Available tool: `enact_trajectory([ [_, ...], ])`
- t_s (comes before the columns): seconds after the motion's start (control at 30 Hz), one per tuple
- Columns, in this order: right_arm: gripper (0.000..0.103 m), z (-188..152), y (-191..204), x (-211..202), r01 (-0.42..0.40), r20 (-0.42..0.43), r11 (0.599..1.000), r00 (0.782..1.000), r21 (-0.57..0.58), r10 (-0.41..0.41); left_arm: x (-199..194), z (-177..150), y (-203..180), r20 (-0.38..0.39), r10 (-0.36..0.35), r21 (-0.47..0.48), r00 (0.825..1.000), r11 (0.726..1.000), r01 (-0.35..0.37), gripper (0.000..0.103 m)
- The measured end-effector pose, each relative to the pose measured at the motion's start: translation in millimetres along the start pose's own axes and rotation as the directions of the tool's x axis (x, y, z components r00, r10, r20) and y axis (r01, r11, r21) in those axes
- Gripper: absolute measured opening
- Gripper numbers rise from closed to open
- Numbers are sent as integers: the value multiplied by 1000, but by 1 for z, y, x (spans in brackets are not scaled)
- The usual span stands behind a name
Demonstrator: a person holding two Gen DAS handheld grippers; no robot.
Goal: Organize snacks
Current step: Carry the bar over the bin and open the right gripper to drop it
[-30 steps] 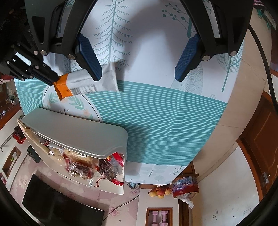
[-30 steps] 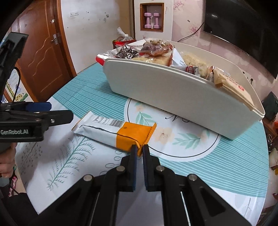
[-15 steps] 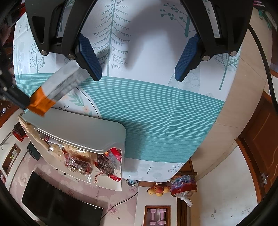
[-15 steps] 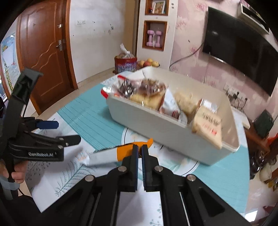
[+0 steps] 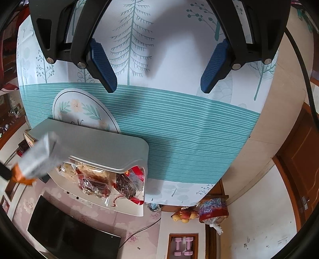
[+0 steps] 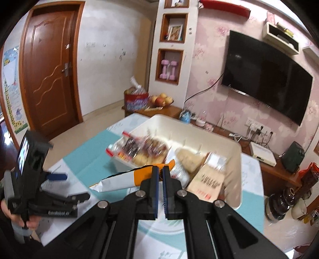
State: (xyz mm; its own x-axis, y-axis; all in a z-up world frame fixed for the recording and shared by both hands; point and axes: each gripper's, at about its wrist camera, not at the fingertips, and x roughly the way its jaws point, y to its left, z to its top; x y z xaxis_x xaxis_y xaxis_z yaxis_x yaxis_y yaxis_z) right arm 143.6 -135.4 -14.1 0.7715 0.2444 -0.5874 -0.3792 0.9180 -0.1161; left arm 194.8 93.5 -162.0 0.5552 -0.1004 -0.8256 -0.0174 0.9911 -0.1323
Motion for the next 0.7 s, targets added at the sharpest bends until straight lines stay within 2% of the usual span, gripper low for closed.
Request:
enact_trajectory([
  [0.17, 3, 9, -14, 5, 41, 60, 999, 997, 23, -43, 3, 2, 1, 6, -1, -9, 1000, 1000, 1, 85],
  [0.37, 3, 17, -37, 32, 101, 74, 994, 992, 46, -104, 10, 4, 4, -3, 0, -13, 1000, 1000, 0, 85],
  [0.47, 3, 19, -55, 46, 142, 53, 987, 988, 80, -146, 15, 5, 3, -17, -9, -13, 1000, 1000, 9, 85],
  [0.7, 3, 15, -82, 78, 179, -11, 976, 984, 124, -179, 16, 4, -2, -23, -14, 2, 1000, 1000, 14, 85],
])
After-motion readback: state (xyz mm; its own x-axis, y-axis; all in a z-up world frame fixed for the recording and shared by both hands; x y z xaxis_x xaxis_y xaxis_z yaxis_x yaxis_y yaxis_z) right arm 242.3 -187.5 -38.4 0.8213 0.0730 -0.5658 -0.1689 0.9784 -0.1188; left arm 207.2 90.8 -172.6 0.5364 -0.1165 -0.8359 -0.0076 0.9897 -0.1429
